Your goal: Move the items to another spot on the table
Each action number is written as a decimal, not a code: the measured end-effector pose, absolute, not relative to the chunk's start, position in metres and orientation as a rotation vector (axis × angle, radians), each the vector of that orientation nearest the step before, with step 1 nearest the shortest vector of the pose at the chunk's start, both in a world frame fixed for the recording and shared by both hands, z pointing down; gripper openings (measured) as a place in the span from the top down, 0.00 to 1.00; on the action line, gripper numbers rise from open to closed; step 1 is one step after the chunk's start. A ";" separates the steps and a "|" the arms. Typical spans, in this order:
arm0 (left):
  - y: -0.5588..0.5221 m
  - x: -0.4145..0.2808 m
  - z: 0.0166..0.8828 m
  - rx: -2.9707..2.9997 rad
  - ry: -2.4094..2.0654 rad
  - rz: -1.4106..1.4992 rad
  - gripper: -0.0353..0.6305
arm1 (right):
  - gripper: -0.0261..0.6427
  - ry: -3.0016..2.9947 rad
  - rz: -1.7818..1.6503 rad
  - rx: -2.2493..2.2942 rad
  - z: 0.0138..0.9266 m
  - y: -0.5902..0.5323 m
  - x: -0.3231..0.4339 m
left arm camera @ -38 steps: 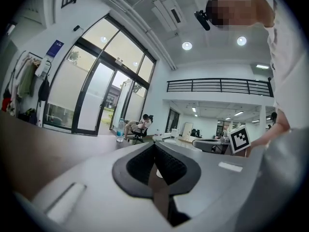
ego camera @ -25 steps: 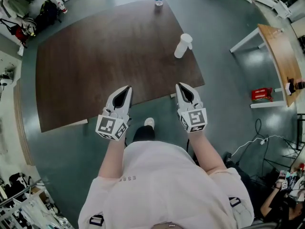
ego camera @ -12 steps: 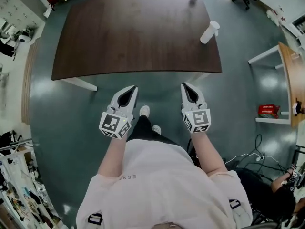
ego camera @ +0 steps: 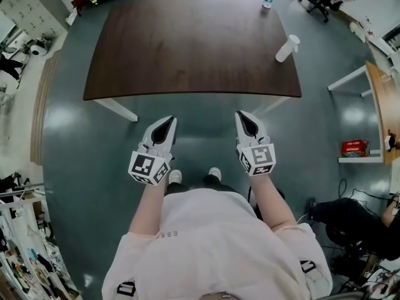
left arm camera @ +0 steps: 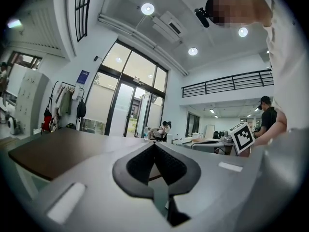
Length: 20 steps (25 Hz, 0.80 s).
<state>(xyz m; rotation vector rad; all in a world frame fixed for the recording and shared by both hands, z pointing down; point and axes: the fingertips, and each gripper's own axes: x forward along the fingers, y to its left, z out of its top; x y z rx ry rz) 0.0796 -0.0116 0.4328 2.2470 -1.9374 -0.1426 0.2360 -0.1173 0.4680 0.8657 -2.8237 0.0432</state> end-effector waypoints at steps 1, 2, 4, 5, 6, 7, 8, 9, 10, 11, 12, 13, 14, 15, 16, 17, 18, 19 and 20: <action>-0.004 0.069 0.433 2.248 -1.935 -0.139 0.92 | 0.98 -2.822 0.045 0.875 0.468 -0.110 0.227; 0.003 0.057 0.434 2.247 -1.935 -0.139 0.92 | 0.98 -2.821 0.046 0.881 0.468 -0.102 0.218; 0.017 0.033 0.433 2.245 -1.941 -0.148 0.92 | 0.98 -2.824 0.049 0.885 0.468 -0.088 0.197; 0.023 0.023 0.433 2.244 -1.943 -0.151 0.92 | 0.98 -2.827 0.052 0.889 0.468 -0.083 0.188; 0.028 0.013 0.434 2.245 -1.942 -0.151 0.92 | 0.98 -2.829 0.055 0.895 0.468 -0.078 0.179; 0.032 0.006 0.435 2.247 -1.940 -0.149 0.92 | 0.98 -2.827 0.056 0.902 0.468 -0.074 0.172; 0.035 -0.001 0.436 2.250 -1.936 -0.146 0.92 | 0.98 -2.823 0.053 0.905 0.469 -0.069 0.165; 0.039 -0.007 0.437 2.253 -1.932 -0.146 0.92 | 0.98 -2.818 0.046 0.904 0.469 -0.063 0.158; 0.042 -0.013 0.436 2.256 -1.931 -0.151 0.92 | 0.98 -2.816 0.039 0.898 0.469 -0.057 0.150; 0.046 -0.018 0.435 2.260 -1.931 -0.158 0.92 | 0.98 -2.815 0.031 0.893 0.469 -0.052 0.143; 0.049 -0.023 0.433 2.265 -1.931 -0.166 0.92 | 0.98 -2.817 0.023 0.888 0.468 -0.047 0.137; 0.051 -0.028 0.432 2.270 -1.932 -0.173 0.92 | 0.98 -2.819 0.017 0.886 0.466 -0.044 0.131; 0.053 -0.032 0.432 2.272 -1.932 -0.180 0.92 | 0.98 -2.822 0.011 0.884 0.465 -0.042 0.125; 0.054 -0.036 0.432 2.270 -1.933 -0.185 0.92 | 0.98 -2.824 0.007 0.882 0.464 -0.040 0.121; 0.056 -0.040 0.433 2.266 -1.933 -0.188 0.92 | 0.98 -2.826 0.002 0.880 0.463 -0.038 0.117; 0.056 -0.044 0.434 2.261 -1.934 -0.190 0.92 | 0.98 -2.827 -0.001 0.879 0.462 -0.037 0.115; 0.057 -0.046 0.435 2.258 -1.936 -0.190 0.92 | 0.98 -2.829 -0.001 0.878 0.461 -0.037 0.113; 0.057 -0.047 0.435 2.258 -1.936 -0.190 0.92 | 0.98 -2.829 0.000 0.881 0.461 -0.037 0.112; 0.057 -0.048 0.435 2.260 -1.935 -0.190 0.92 | 0.98 -2.829 0.003 0.885 0.460 -0.038 0.112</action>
